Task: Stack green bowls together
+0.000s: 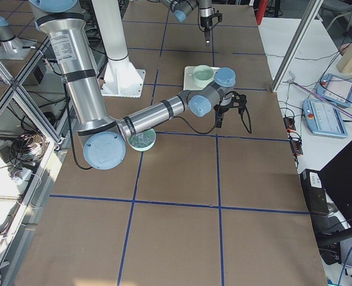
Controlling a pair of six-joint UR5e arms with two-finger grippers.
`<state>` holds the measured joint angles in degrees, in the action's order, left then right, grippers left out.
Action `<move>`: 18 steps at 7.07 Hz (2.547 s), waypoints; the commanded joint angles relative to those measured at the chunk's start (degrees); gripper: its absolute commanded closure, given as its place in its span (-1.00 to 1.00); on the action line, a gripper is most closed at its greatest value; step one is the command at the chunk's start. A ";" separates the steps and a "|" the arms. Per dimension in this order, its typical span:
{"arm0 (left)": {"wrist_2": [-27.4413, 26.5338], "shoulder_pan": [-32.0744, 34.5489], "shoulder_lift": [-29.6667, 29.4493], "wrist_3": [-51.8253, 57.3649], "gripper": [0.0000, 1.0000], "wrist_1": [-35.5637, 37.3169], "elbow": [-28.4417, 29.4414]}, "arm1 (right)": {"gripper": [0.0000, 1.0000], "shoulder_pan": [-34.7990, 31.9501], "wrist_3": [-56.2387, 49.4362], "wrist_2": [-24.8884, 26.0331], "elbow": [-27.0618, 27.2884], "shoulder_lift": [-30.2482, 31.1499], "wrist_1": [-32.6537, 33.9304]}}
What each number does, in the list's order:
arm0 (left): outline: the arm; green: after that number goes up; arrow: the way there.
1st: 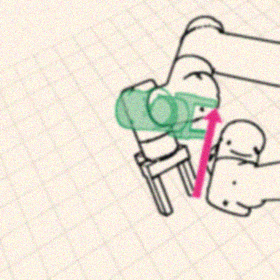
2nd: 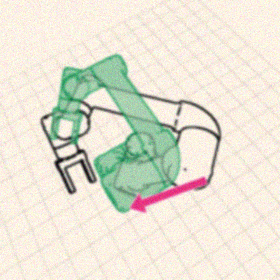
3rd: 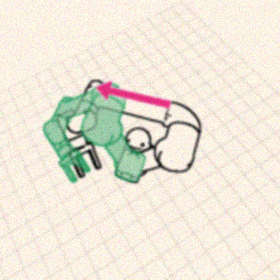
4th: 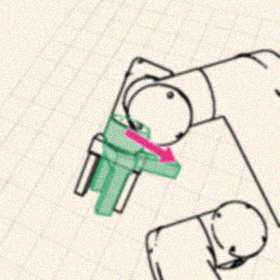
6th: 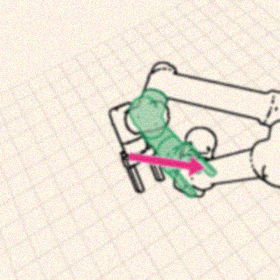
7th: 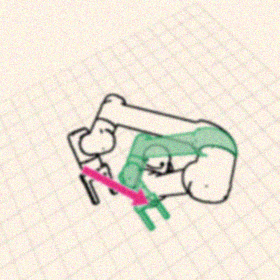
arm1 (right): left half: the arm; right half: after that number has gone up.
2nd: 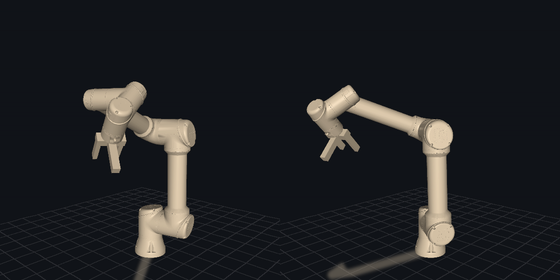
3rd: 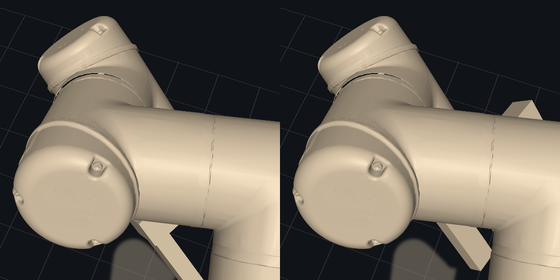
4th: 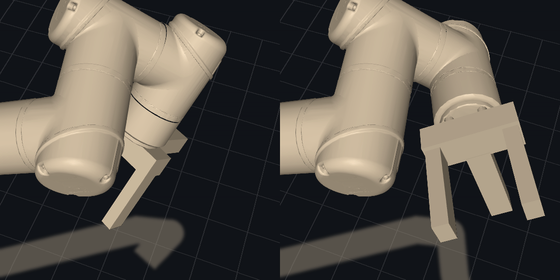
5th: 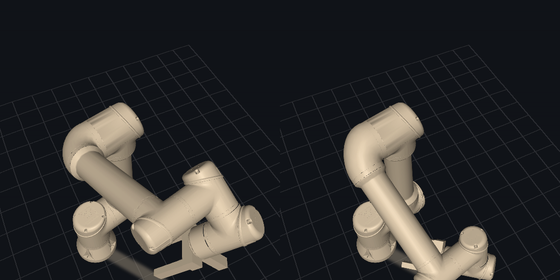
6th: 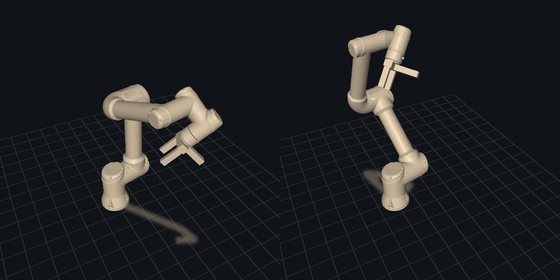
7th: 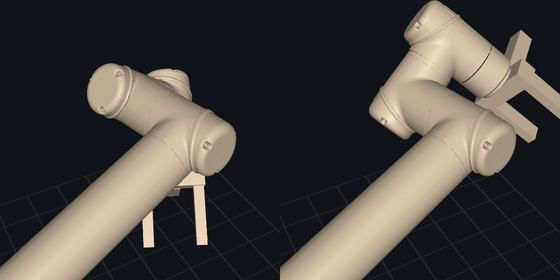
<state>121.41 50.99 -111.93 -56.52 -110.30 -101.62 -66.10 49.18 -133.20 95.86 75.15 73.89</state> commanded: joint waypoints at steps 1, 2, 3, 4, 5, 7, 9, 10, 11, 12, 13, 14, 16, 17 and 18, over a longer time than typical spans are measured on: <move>4.86 13.45 11.77 27.18 -1.00 -0.27 -0.78 | -1.00 -8.47 -19.82 -0.22 -7.48 2.11 0.11; 5.41 19.79 14.95 40.48 -1.00 0.08 0.97 | -1.00 -12.00 -29.66 -0.57 -12.49 2.28 0.11; 5.59 26.72 17.42 51.23 -1.00 0.09 3.77 | -1.00 -15.77 -39.59 -1.62 -16.89 2.37 2.90; 8.03 32.01 17.88 59.08 -1.00 0.61 7.54 | -1.00 -19.20 -50.57 -1.63 -17.63 1.77 11.71; 11.27 37.81 17.97 64.46 -1.00 1.40 12.54 | -1.00 -22.98 -61.29 -0.93 -17.63 -0.68 21.55; 12.10 39.01 15.71 65.48 -1.00 16.86 13.12 | -1.00 -23.55 -63.68 -0.84 -16.67 -3.07 28.92; 12.18 39.19 16.30 65.49 -1.00 21.18 12.59 | -1.00 -22.49 -63.07 -0.31 -16.58 -4.57 29.91; 11.14 38.93 19.00 65.05 -1.00 18.31 11.98 | -1.00 -22.40 -63.07 -0.31 -16.67 -3.79 29.56; 11.65 38.92 19.38 64.87 -1.00 14.80 12.06 | -1.00 -22.40 -63.07 -0.66 -16.75 -3.60 29.47; 11.05 38.92 19.29 64.87 -1.00 15.11 12.32 | -1.00 -21.97 -62.98 -0.83 -16.75 -3.60 29.47; 11.13 38.92 19.29 65.22 -1.00 17.55 11.72 | -1.00 -21.70 -62.98 -0.84 -16.75 -3.52 29.38; 11.30 38.92 19.12 65.31 -1.00 19.40 11.45 | -1.00 -21.44 -62.89 -1.10 -16.58 -3.17 29.38; 11.57 38.84 20.43 65.31 -1.00 19.95 11.53 | -1.00 -20.82 -62.89 -1.54 -16.32 -2.81 29.38; 11.74 38.84 20.87 65.31 -1.00 19.78 11.45 | -1.00 -20.82 -62.89 -1.54 -15.01 -2.12 29.38; 11.75 38.75 20.88 65.31 -1.00 19.43 11.45 | -1.00 -20.73 -62.89 -1.54 -13.43 -0.80 29.38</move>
<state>133.07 89.82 -91.31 8.79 -90.60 -90.14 -86.95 -13.71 -134.71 80.71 73.04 103.27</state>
